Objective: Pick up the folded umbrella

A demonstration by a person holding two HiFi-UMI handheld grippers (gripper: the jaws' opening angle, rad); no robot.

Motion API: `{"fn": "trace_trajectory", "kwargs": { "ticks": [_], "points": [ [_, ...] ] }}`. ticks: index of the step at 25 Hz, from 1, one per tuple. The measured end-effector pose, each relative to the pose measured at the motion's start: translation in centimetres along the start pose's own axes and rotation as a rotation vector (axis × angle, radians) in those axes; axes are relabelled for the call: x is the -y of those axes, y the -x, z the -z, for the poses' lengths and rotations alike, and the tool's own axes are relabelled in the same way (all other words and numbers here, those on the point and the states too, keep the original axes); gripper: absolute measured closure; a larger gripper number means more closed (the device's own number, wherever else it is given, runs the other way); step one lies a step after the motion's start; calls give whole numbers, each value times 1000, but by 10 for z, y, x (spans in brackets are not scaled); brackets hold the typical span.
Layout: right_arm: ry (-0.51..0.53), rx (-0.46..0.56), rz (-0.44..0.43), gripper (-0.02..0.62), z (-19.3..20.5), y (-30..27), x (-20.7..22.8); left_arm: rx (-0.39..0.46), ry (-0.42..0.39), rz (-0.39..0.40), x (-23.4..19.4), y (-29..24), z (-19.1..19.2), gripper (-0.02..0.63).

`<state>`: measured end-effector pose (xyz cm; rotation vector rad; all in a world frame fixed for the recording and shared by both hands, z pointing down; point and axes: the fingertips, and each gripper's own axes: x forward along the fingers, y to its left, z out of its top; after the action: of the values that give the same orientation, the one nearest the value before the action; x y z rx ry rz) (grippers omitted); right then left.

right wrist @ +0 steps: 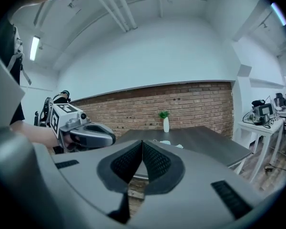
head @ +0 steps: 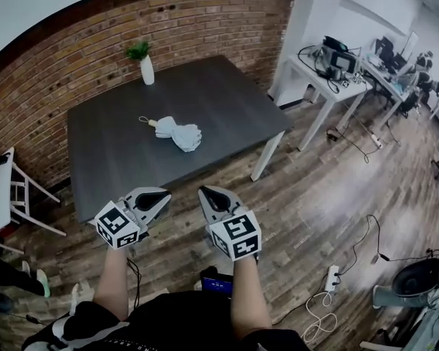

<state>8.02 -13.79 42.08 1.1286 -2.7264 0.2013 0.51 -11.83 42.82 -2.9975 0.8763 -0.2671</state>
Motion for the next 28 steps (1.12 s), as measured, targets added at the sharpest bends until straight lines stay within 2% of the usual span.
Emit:
{"fn": "trace_trajectory", "kwargs": {
  "ticks": [8, 14, 19, 28],
  "points": [
    [-13, 0, -27, 586, -4, -12, 61, 4, 21, -36, -28, -55, -4, 604],
    [-39, -13, -33, 586, 4, -25, 87, -26, 49, -59, -44, -73, 7, 604],
    [-53, -19, -25, 586, 8, -47, 105, -37, 93, -37, -64, -85, 22, 604],
    [-33, -43, -9, 586, -3, -108, 156, -46, 97, -43, -147, -115, 39, 604]
  ]
}}
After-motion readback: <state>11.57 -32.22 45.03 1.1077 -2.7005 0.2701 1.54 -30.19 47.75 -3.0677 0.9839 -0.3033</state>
